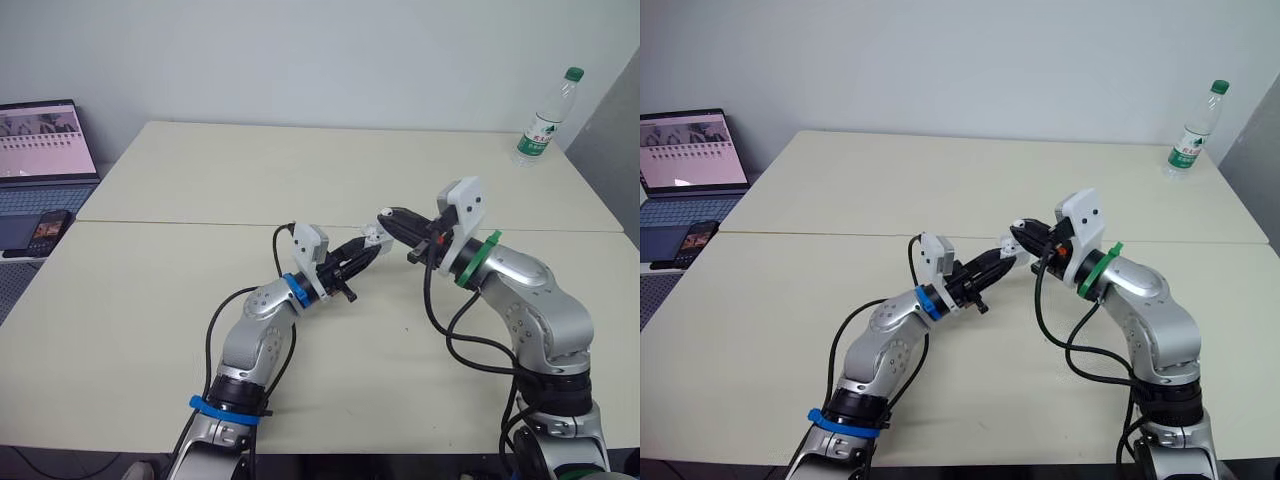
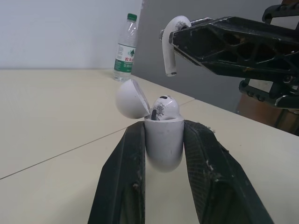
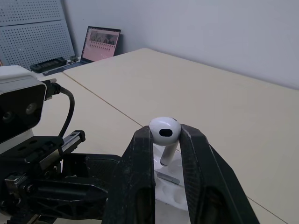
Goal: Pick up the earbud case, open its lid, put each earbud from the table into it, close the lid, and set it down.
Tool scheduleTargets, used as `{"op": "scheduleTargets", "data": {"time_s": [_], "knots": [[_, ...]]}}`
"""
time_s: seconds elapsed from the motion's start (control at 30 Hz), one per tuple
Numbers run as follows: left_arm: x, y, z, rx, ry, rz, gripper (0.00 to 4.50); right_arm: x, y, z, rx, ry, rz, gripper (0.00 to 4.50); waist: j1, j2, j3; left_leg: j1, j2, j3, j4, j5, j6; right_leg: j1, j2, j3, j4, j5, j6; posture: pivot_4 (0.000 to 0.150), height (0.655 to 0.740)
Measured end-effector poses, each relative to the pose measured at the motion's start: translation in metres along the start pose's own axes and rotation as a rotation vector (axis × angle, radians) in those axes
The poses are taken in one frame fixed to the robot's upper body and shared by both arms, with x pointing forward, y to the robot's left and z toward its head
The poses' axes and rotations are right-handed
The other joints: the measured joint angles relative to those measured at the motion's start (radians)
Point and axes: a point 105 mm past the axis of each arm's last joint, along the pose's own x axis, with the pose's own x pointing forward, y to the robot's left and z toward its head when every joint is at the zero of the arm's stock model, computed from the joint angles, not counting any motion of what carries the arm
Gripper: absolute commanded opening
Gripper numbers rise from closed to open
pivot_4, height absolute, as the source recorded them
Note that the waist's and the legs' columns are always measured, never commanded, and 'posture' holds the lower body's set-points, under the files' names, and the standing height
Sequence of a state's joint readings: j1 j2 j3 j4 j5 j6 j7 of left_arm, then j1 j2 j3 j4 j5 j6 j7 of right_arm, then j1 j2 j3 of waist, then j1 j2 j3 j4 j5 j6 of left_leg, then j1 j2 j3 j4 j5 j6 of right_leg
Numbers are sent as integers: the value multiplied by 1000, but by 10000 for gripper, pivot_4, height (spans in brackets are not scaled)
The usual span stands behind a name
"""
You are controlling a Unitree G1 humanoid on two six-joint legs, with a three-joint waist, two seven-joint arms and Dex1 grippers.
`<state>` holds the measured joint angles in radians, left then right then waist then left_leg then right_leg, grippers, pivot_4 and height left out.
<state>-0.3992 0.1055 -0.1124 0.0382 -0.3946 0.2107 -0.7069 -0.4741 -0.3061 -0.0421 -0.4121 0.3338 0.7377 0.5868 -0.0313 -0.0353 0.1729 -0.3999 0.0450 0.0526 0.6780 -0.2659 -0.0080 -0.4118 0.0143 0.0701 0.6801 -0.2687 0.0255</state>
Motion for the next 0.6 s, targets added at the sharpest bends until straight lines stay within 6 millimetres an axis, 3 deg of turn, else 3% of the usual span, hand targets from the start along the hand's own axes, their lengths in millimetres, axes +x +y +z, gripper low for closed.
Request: {"op": "scheduleTargets", "data": {"time_s": [0.6], "knots": [[1, -4, 4, -30, -33, -31, 8352, -5, -8, -20, -14, 53, -37, 3980, 0, 0, 0, 0, 0, 0, 0, 0, 0, 0, 0, 0, 0, 0, 0, 1500, 7362]]}}
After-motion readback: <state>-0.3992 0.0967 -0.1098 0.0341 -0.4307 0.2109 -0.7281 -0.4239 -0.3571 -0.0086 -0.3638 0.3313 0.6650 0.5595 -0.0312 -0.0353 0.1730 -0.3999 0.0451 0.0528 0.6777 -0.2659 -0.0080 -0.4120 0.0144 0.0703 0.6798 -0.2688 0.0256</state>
